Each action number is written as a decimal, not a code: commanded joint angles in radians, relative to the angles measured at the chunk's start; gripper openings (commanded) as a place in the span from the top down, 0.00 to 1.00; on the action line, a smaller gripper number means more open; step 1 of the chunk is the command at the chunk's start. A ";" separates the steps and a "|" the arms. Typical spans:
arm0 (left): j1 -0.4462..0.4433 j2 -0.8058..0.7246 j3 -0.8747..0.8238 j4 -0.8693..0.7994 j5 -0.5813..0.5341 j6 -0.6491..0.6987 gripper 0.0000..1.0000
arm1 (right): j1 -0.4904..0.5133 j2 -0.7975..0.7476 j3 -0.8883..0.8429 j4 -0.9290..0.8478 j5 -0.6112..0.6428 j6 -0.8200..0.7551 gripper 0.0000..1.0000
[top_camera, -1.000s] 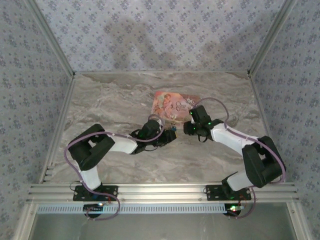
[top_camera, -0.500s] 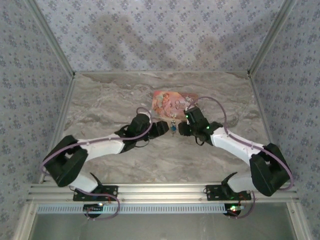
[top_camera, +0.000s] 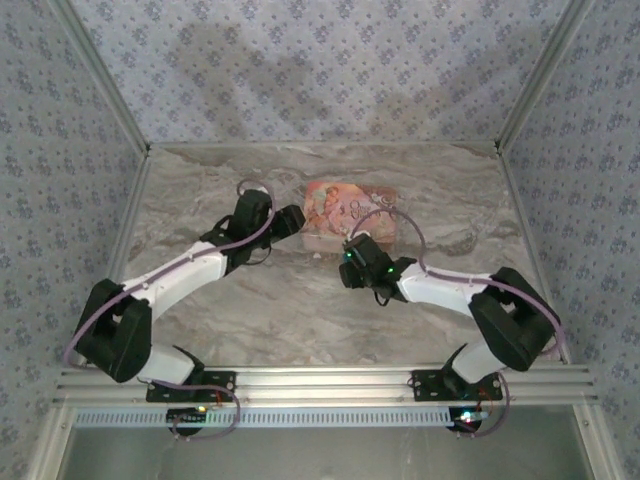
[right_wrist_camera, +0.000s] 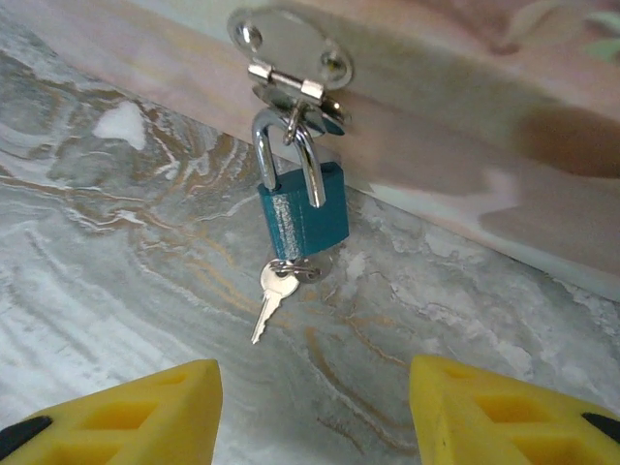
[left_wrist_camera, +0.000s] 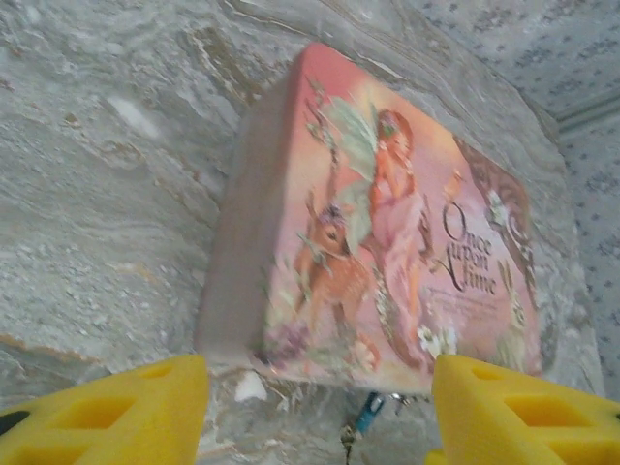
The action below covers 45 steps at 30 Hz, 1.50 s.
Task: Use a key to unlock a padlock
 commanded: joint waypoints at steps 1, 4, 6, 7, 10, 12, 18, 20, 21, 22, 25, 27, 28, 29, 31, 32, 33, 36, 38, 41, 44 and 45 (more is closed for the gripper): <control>0.019 0.052 0.053 -0.043 0.005 0.034 0.38 | 0.011 0.061 0.045 0.049 0.092 0.035 0.44; 0.029 0.086 0.077 -0.041 0.030 0.030 0.38 | 0.013 0.110 0.064 0.064 0.117 0.041 0.44; 0.032 0.095 0.083 -0.040 0.032 0.029 0.38 | 0.017 0.138 0.073 0.071 0.135 0.044 0.44; 0.034 0.097 0.085 -0.039 0.031 0.030 0.38 | 0.015 0.153 0.080 0.067 0.142 0.055 0.44; 0.042 0.096 0.085 -0.039 0.030 0.026 0.38 | 0.014 0.191 0.087 0.084 0.154 0.066 0.44; 0.044 0.096 0.084 -0.038 0.031 0.024 0.38 | 0.016 0.209 0.093 0.101 0.156 0.067 0.44; 0.050 0.101 0.087 -0.039 0.035 0.021 0.38 | 0.021 0.263 0.117 0.116 0.174 0.072 0.47; 0.051 0.100 0.089 -0.042 0.037 0.022 0.38 | 0.021 0.278 0.123 0.108 0.178 0.079 0.51; 0.051 0.100 0.088 -0.043 0.039 0.021 0.38 | 0.023 0.278 0.119 0.110 0.175 0.080 0.51; 0.053 0.098 0.088 -0.043 0.040 0.023 0.38 | 0.023 0.279 0.115 0.110 0.174 0.084 0.52; 0.056 0.096 0.082 -0.043 0.041 0.024 0.38 | 0.024 0.270 0.093 0.117 0.162 0.088 0.60; 0.056 0.098 0.078 -0.043 0.042 0.020 0.38 | 0.025 0.265 0.076 0.123 0.155 0.086 0.67; 0.055 0.100 0.076 -0.041 0.044 0.021 0.38 | 0.025 0.264 0.070 0.123 0.151 0.086 0.70; 0.056 0.100 0.073 -0.038 0.045 0.019 0.38 | 0.024 0.261 0.066 0.123 0.148 0.083 0.73; 0.057 0.100 0.072 -0.035 0.046 0.017 0.38 | 0.026 0.253 0.058 0.120 0.142 0.073 0.77; 0.057 0.101 0.072 -0.033 0.046 0.017 0.38 | 0.026 0.244 0.054 0.119 0.138 0.067 0.79; 0.058 0.103 0.074 -0.033 0.045 0.018 0.38 | 0.027 0.234 0.048 0.121 0.133 0.058 0.81; 0.062 0.113 0.082 -0.033 0.044 0.023 0.38 | 0.027 0.206 0.038 0.111 0.116 0.017 0.90; 0.064 0.122 0.089 -0.030 0.047 0.023 0.38 | 0.027 0.189 0.040 0.098 0.095 -0.020 0.96; 0.065 0.141 0.105 -0.033 0.049 0.027 0.38 | 0.030 0.152 0.047 0.057 0.070 -0.071 1.00; 0.070 0.160 0.118 -0.038 0.049 0.038 0.38 | 0.030 0.106 0.032 0.035 0.037 -0.123 1.00; 0.072 0.166 0.123 -0.038 0.049 0.041 0.38 | 0.031 0.094 0.030 0.024 0.016 -0.149 1.00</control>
